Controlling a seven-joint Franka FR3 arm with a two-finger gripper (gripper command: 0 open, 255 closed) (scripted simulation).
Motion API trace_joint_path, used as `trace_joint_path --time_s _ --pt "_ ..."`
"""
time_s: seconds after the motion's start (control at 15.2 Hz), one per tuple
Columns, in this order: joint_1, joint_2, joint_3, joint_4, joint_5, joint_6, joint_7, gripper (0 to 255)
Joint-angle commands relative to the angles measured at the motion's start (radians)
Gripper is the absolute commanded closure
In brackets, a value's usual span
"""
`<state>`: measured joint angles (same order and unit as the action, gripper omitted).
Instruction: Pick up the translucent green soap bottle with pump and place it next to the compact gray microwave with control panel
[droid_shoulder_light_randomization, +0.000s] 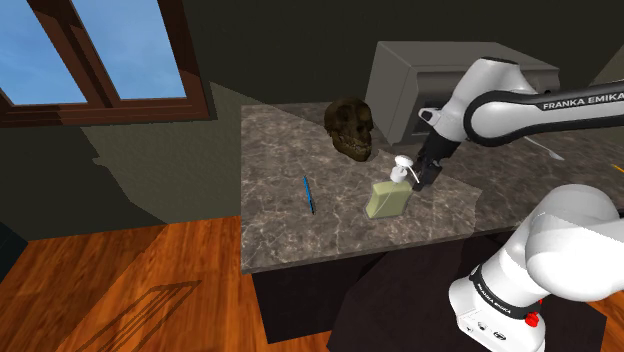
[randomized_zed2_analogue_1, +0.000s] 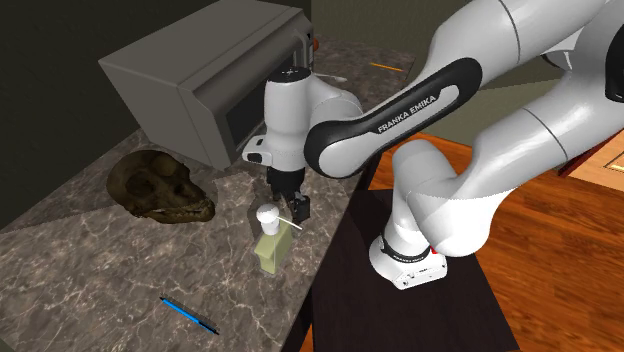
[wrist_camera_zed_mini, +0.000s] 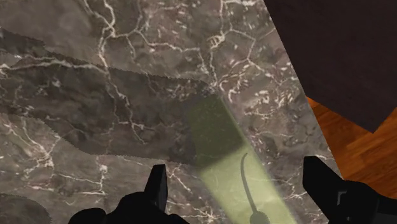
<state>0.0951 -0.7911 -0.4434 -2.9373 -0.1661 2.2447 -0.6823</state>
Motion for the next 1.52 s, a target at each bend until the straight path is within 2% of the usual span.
trace_joint_path --time_s 0.0,0.26,0.79,0.86,1.45 --pt "0.009 0.031 -0.012 -0.014 0.0 0.047 -0.008 0" --pt "0.028 0.098 -0.032 -0.044 0.001 0.145 -0.013 0" --pt "0.027 0.098 -0.032 -0.044 0.001 0.144 -0.014 0" --pt "0.027 0.098 -0.032 -0.044 0.001 0.144 -0.014 255" --pt "0.028 0.098 -0.032 -0.044 0.001 0.145 -0.013 255"
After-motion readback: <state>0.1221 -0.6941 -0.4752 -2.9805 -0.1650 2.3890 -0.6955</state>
